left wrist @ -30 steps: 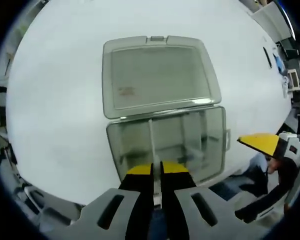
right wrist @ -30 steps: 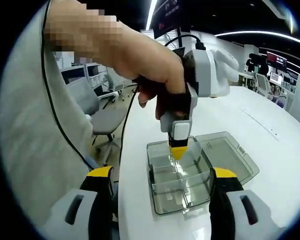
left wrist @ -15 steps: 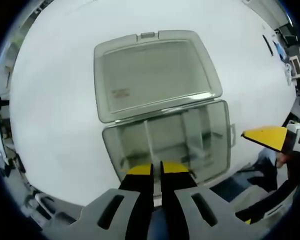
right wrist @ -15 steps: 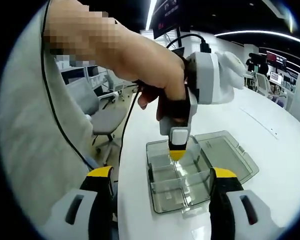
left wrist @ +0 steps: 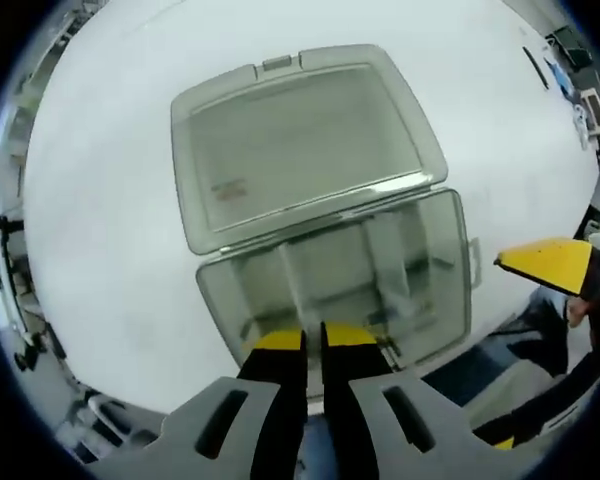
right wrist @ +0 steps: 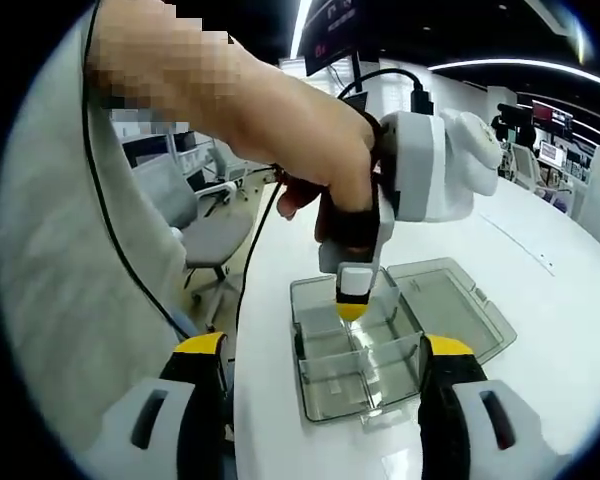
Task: Insert the divider into the dual guide fixture by aligning both edges with the guide slots and pushing it downward to the bottom, including one-sided entry, uneven engagement, binding, and posture correction.
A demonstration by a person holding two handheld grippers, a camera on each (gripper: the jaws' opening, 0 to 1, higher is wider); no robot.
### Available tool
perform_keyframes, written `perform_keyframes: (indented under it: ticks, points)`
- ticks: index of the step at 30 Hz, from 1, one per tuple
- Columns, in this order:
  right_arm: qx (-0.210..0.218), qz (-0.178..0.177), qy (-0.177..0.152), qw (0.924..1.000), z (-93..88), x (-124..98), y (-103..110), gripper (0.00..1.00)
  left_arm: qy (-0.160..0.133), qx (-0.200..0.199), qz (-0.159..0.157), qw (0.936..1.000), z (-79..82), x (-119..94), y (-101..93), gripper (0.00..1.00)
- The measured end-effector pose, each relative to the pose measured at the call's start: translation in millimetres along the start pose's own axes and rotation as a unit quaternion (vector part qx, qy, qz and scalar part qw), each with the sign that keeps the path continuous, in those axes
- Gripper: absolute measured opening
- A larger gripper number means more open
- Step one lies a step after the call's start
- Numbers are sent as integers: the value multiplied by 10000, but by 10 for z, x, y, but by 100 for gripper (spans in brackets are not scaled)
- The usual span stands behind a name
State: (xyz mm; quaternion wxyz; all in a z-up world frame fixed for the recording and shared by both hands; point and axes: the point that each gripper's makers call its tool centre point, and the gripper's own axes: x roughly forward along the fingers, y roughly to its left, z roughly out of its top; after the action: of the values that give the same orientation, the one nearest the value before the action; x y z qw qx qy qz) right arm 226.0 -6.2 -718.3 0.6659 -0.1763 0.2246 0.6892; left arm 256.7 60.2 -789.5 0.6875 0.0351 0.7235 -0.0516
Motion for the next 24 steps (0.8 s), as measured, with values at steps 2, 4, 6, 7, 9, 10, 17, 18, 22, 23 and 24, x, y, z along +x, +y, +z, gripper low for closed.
perform_keyframes:
  ticks: [2, 4, 6, 7, 9, 10, 17, 18, 22, 23, 24]
  points:
    - [-4, -5, 4, 10000, 0, 0, -3, 76, -2, 60, 39, 10000, -9, 7, -5, 0]
    - [2, -9, 1, 10000, -1, 1, -10, 76, 21, 62, 46, 10000, -8, 10, 1, 0]
    - [5, -9, 3, 10000, -3, 1, -12, 76, 36, 79, 50, 9999, 2, 29, 7, 0]
    - [9, -12, 10, 10000, -6, 1, -15, 76, 37, 79, 51, 9999, 4, 33, 9, 0]
    - [34, -16, 3, 10000, -8, 0, -22, 76, 38, 110, 54, 9999, 8, 49, 13, 0]
    - [56, -14, -10, 10000, -6, 1, -23, 76, 37, 95, 47, 9999, 9, 57, 19, 0]
    - [46, -18, 6, 10000, -8, 2, -37, 76, 63, 92, 38, 9999, 1, 79, 10, 0]
    - [43, -15, 13, 10000, -9, 2, -36, 76, 65, 97, 38, 9999, 0, 84, 10, 0]
    - [50, -12, 26, 10000, -16, 3, -38, 76, 80, 116, 44, 9999, -7, 105, 12, 0]
    - [56, -16, 28, 10000, -18, 3, -40, 76, 77, 110, 43, 9999, -5, 104, 11, 0]
    - [59, -16, 26, 10000, -17, 3, -40, 76, 77, 138, 45, 9999, -4, 104, 13, 0]
